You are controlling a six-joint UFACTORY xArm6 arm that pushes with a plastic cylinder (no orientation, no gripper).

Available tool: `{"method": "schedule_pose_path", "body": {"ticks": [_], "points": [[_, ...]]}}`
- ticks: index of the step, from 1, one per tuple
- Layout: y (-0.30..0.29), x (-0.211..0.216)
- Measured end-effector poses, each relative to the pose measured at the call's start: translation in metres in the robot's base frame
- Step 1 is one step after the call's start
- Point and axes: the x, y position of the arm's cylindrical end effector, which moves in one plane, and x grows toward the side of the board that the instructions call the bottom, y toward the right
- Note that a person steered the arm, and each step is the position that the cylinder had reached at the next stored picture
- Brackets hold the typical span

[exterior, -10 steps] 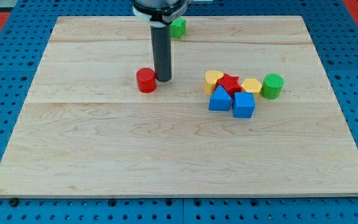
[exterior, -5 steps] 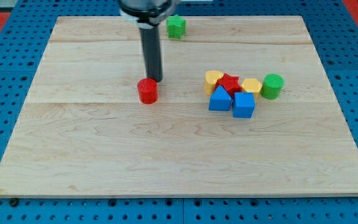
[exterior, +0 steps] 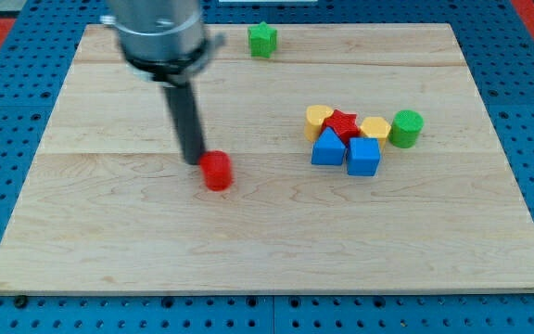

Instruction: Move the red circle to the bottom centre of the board

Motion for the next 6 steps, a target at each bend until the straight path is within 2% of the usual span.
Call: {"method": "schedule_pose_path", "body": {"ticks": [1, 3, 5, 6], "points": [[0.026, 0.004], [0.022, 0.010], [0.057, 0.054], [0.040, 0.075]]}}
